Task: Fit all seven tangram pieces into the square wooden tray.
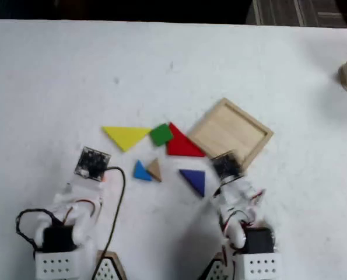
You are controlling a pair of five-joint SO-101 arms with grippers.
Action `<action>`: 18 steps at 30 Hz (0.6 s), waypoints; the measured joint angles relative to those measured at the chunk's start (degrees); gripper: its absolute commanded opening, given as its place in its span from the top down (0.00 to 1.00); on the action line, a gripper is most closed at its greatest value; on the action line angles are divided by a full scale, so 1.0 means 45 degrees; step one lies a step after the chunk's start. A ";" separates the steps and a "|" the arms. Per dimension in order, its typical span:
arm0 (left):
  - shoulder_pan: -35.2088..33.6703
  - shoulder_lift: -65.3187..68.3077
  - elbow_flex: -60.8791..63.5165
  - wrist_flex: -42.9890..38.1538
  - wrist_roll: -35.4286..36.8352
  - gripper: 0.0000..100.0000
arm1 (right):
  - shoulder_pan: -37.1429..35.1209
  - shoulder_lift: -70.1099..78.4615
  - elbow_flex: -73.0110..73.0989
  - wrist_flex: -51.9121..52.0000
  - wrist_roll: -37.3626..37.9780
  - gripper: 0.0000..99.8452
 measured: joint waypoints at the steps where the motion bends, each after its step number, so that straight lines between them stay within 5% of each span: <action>1: 0.0039 -0.0039 0.0020 0.0078 0.0000 0.98 | 0.0117 0.0020 0.0098 -0.0254 0.0000 0.98; 4: 0.0449 -0.0039 0.0488 0.0234 0.0000 0.98 | 0.1368 0.0039 0.0449 -0.0742 0.0000 0.98; 18: 0.0527 0.0020 0.0488 -0.0821 0.0000 0.98 | 0.1524 0.0059 0.0449 -0.0742 0.0020 0.98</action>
